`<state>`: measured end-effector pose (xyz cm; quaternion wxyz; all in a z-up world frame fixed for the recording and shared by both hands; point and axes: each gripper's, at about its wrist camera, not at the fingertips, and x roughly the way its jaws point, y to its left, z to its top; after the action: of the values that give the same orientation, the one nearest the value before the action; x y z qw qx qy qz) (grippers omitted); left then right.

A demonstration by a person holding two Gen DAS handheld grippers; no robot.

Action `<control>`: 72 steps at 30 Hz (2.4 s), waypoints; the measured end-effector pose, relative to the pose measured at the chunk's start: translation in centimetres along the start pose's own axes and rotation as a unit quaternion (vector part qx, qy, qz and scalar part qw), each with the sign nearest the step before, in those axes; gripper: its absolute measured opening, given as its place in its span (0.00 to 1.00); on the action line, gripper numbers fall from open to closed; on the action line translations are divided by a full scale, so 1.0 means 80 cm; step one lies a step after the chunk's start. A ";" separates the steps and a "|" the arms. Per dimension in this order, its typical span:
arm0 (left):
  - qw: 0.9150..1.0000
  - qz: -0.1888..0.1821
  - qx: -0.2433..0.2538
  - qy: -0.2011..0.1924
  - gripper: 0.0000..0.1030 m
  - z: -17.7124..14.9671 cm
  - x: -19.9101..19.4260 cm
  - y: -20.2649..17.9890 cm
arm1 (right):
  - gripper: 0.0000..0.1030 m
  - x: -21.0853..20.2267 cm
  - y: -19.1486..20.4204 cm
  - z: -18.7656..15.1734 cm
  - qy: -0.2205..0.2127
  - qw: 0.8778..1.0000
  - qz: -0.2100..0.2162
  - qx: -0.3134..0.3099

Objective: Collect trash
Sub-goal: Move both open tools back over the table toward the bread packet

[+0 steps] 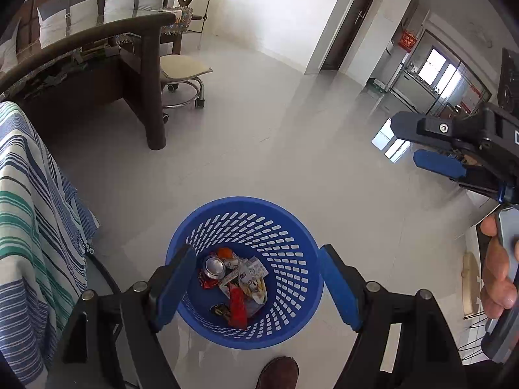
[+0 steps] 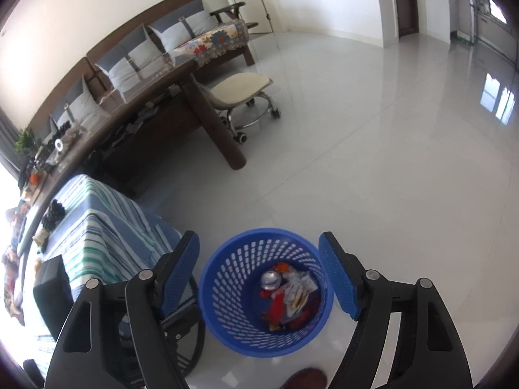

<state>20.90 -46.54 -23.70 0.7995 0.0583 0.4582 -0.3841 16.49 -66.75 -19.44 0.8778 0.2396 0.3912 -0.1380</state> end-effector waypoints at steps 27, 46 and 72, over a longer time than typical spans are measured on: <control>0.959 0.249 -0.122 -0.063 0.77 -0.183 -0.340 0.300 | 0.94 0.009 0.397 -0.167 0.015 0.935 0.120 -0.334; 0.956 0.262 -0.127 -0.044 0.77 -0.105 -0.331 0.433 | 1.00 0.065 0.504 -0.237 0.060 0.909 0.129 -0.391; 0.935 0.266 -0.219 -0.081 0.24 -0.188 -0.404 0.493 | 1.00 0.065 0.504 -0.237 0.060 0.909 0.129 -0.391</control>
<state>27.64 5.82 -17.42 0.8997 -0.0300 0.4325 -0.0505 25.44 -22.82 -21.72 0.8863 -0.0663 0.4312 0.1550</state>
